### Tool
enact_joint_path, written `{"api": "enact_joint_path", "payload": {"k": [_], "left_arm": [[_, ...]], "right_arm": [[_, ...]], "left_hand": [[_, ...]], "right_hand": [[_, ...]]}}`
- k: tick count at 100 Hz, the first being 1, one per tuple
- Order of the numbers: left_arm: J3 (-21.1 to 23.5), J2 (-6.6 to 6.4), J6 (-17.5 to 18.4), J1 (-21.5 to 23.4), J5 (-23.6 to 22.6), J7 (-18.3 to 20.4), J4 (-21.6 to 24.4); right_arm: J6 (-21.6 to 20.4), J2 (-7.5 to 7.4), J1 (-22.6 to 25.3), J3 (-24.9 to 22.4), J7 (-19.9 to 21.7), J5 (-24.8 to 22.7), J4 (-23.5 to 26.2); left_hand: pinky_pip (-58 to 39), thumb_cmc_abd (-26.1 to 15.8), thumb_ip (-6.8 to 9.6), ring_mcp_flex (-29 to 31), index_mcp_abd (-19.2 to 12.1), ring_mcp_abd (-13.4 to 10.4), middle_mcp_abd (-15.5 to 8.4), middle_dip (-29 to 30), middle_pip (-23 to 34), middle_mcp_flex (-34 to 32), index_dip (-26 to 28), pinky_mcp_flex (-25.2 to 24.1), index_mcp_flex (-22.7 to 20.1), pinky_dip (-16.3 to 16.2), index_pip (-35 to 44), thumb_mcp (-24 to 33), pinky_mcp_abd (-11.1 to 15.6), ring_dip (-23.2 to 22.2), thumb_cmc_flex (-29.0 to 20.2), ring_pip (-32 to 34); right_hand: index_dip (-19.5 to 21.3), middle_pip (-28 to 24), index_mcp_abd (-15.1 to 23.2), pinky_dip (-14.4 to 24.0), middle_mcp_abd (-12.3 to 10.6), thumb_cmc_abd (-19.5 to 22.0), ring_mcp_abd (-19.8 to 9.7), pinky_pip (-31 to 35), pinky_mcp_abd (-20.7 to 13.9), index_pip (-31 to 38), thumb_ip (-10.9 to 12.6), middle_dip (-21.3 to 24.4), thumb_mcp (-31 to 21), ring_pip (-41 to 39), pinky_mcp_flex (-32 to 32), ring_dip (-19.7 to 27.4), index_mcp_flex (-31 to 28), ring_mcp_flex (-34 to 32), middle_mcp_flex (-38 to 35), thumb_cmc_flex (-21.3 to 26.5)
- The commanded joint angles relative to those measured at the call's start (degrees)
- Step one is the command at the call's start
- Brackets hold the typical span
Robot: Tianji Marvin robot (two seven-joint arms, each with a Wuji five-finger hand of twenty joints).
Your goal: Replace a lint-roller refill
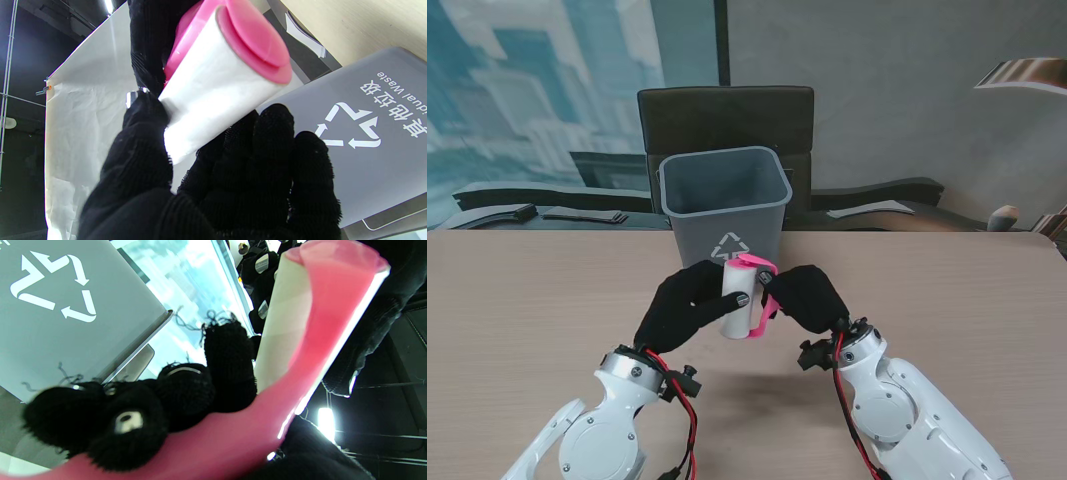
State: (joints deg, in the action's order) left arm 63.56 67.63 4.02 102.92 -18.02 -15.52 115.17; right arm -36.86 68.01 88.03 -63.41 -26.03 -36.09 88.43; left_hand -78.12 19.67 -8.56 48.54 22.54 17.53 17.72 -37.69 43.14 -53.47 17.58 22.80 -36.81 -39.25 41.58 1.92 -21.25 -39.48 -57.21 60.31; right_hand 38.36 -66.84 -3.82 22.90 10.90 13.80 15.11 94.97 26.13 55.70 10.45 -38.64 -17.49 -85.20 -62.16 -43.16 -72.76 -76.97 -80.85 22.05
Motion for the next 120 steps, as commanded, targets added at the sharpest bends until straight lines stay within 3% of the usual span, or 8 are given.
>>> {"api": "enact_joint_path", "payload": {"k": [1,17,31,41,59,75,87,120], "left_arm": [[0.2,0.25,0.0,0.3,0.0,0.7,0.3],[0.4,0.25,-0.3,0.3,-0.5,0.5,0.2],[0.6,0.21,-0.2,0.3,-1.1,0.4,0.2],[0.8,0.2,-0.1,0.4,-1.6,0.2,0.1],[1.2,0.08,1.0,0.0,-3.7,-0.3,-0.8],[2.0,-0.16,3.6,-0.6,-7.4,-1.3,-2.2],[2.6,-0.38,6.6,-1.1,-11.2,-2.6,-3.7],[3.9,-1.28,15.8,-3.8,-25.0,-9.1,-10.1]], "right_arm": [[-0.2,0.28,0.3,0.0,0.8,0.0,0.6],[-0.2,0.11,0.3,-0.1,1.2,-0.4,0.5],[0.3,-0.02,0.3,-0.3,0.8,-1.2,0.6],[0.6,-0.1,0.3,-0.4,0.4,-1.9,0.6],[1.0,-0.32,0.4,-0.7,0.8,-2.3,0.6],[1.3,-0.46,0.7,-1.2,1.8,-1.7,1.0],[1.5,-0.53,1.1,-1.9,1.9,-1.8,1.5],[3.0,-0.48,2.6,-3.8,0.6,-2.5,3.5]], "left_hand": [[0.2,-6.3,6.29,-0.1,-10.7,0.1,-5.1,-1.6,4.2,-1.0,2.5,-0.5,-1.4,0.5,6.8,9.5,4.3,-0.7,-16.7,2.1],[0.2,-6.2,6.3,0.0,-10.7,0.1,-5.1,-1.6,4.2,-1.0,2.5,-0.5,-1.5,0.4,6.8,9.5,4.2,-0.7,-16.7,2.2],[0.1,-6.3,6.31,-0.1,-10.8,0.1,-5.1,-1.6,4.2,-1.0,2.4,-0.6,-1.5,0.4,6.8,9.5,4.2,-0.7,-16.7,2.2],[0.2,-6.2,6.32,-0.2,-10.7,0.2,-5.0,-1.6,4.2,-1.0,2.4,-0.7,-1.5,0.4,6.8,9.6,4.2,-0.7,-16.7,2.2],[0.2,-6.1,6.32,-0.1,-10.7,0.2,-5.1,-1.6,4.2,-1.1,2.4,-0.7,-1.7,0.4,6.8,9.5,4.1,-0.8,-16.7,2.2],[0.2,-6.0,6.42,-0.1,-10.7,0.2,-5.0,-1.6,4.2,-1.1,2.3,-0.7,-1.8,0.4,6.7,9.6,4.2,-0.8,-16.7,2.2],[0.2,-6.1,6.42,-0.2,-11.0,0.2,-5.1,-1.6,4.1,-1.1,2.2,-0.7,-1.8,0.4,6.6,9.5,4.2,-0.7,-16.6,2.2],[0.6,-6.3,6.41,-0.4,-11.2,-0.2,-5.5,-1.6,4.0,-0.9,2.3,-0.8,-1.6,0.5,6.5,9.4,4.6,-0.7,-16.5,1.9]], "right_hand": [[-0.6,-1.2,-1.0,-0.5,2.1,2.5,-10.0,0.9,-2.1,-0.4,1.1,0.6,-0.9,-3.0,-1.2,-0.9,-2.4,1.8,-2.6,0.8],[-0.8,1.4,-0.7,-0.3,1.4,0.0,-10.8,1.1,-3.3,-4.3,-3.7,1.6,2.5,-1.2,-1.4,0.1,-1.5,1.8,-2.6,1.1],[0.5,7.4,-0.1,-0.5,0.6,-2.2,-10.4,0.4,-4.5,-8.6,-6.5,3.5,3.6,3.9,-0.5,2.7,1.7,1.7,-2.6,0.6],[1.3,15.0,0.4,-0.2,0.1,-3.7,-9.0,-1.1,-5.3,-12.2,-7.4,5.7,3.0,10.6,2.2,6.3,5.1,1.8,-2.4,0.4],[1.2,23.0,0.3,2.5,1.2,-8.6,-5.8,-6.1,-6.2,-21.3,-7.9,6.9,-0.9,33.8,11.4,16.3,15.1,2.3,9.6,-1.3],[0.5,27.0,-0.4,6.4,2.2,-8.7,-4.9,-15.5,-6.1,-27.3,-8.7,10.3,-1.6,47.4,26.5,15.3,23.3,14.9,23.0,-2.7],[0.0,28.3,-0.6,7.5,2.8,-7.4,-5.3,-20.1,-7.1,-29.5,-9.0,11.3,-0.9,50.7,35.0,15.3,27.2,23.1,30.5,-3.1],[-0.8,28.9,-2.0,7.8,3.7,-6.8,-5.9,-24.4,-8.0,-31.5,-9.6,12.4,0.3,52.0,43.3,16.7,30.7,32.2,38.9,-2.0]]}}
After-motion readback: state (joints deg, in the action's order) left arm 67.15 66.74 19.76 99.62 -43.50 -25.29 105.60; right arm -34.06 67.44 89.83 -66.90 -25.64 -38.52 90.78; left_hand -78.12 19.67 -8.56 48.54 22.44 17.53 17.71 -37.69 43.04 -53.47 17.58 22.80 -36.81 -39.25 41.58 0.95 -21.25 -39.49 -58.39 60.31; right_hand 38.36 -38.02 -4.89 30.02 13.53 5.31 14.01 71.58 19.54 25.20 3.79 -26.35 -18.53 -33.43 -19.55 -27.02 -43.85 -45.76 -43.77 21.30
